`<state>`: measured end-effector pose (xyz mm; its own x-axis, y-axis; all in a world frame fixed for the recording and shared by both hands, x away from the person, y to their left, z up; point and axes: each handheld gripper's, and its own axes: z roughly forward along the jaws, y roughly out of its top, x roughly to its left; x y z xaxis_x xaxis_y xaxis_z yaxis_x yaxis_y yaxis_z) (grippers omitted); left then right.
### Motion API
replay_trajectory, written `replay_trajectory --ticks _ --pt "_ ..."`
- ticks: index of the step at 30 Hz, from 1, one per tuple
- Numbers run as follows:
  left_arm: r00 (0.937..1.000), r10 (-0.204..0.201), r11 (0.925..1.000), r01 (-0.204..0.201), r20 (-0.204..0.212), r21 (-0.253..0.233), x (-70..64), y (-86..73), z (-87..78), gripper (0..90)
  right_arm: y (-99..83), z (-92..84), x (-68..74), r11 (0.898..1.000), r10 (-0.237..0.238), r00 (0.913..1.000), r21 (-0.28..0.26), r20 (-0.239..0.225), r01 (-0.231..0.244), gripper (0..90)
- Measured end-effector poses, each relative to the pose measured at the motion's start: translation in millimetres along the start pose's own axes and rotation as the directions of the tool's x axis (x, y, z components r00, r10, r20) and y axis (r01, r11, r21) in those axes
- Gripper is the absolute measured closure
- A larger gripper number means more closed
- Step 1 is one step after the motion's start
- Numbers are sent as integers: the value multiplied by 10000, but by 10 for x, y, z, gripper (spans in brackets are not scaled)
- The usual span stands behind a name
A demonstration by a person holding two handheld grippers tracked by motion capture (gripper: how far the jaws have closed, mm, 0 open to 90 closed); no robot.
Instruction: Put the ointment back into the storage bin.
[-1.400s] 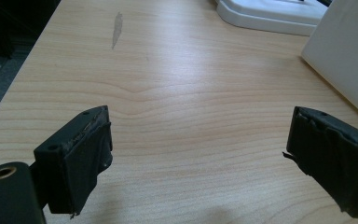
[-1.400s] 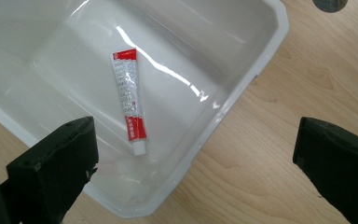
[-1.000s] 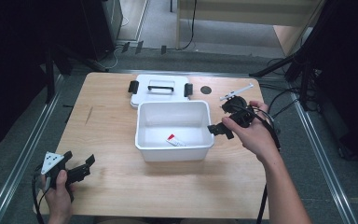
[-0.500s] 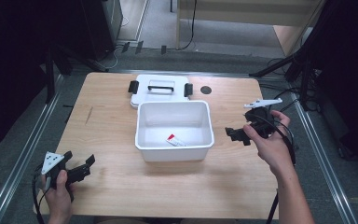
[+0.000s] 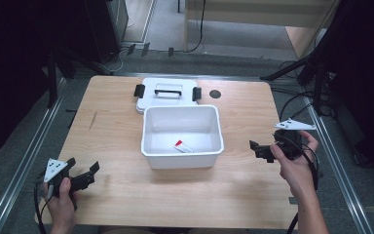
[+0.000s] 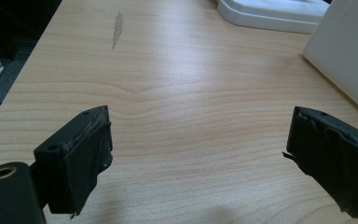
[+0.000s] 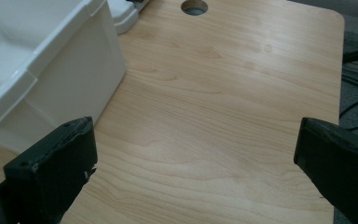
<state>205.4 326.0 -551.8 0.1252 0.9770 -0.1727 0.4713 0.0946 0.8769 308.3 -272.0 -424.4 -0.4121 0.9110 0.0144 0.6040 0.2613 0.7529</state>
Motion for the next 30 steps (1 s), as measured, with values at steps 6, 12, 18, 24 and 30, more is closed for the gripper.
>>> replay_trajectory --ticks 6,12,18,24,30 --pt "10000 30 10000 -30 -14 -6 -4 0 0 76 -216 -11 -114 9986 338 9990 -425 305 -325 0" --pt "10000 69 10000 -69 -32 -14 -7 -1 1 76 -420 -11 -200 9961 592 9973 -677 435 -561 0" --pt "9999 101 9999 -101 -27 -17 -10 -1 0 77 -629 -15 -268 9925 709 9962 -1030 509 -653 0" --pt "9999 118 9999 -118 -40 -24 -13 -2 0 77 -854 -13 -328 9898 917 9942 -1148 553 -849 0" --pt "9999 117 9999 -118 -72 -28 -19 -2 1 79 -1065 -15 -376 9879 1130 9914 -1141 653 -1051 0"
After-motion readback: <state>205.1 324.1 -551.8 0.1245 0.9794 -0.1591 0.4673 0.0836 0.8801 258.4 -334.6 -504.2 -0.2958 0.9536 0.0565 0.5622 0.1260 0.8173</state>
